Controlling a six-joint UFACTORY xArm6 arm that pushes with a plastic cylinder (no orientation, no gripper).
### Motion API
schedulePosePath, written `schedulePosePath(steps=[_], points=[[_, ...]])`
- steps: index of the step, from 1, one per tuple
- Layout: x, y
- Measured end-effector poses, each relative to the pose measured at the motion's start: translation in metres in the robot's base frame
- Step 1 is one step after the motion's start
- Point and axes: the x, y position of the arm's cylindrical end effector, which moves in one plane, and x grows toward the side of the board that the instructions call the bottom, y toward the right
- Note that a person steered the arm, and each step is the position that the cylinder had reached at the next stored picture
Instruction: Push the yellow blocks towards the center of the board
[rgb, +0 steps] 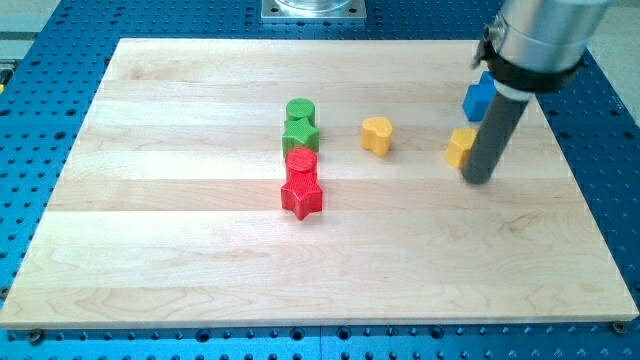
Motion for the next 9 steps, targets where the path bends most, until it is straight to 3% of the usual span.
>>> schedulePosePath(steps=[3, 4, 6, 9], points=[[-0.012, 0.036], [-0.038, 0.031], [-0.049, -0.029], [-0.038, -0.010]])
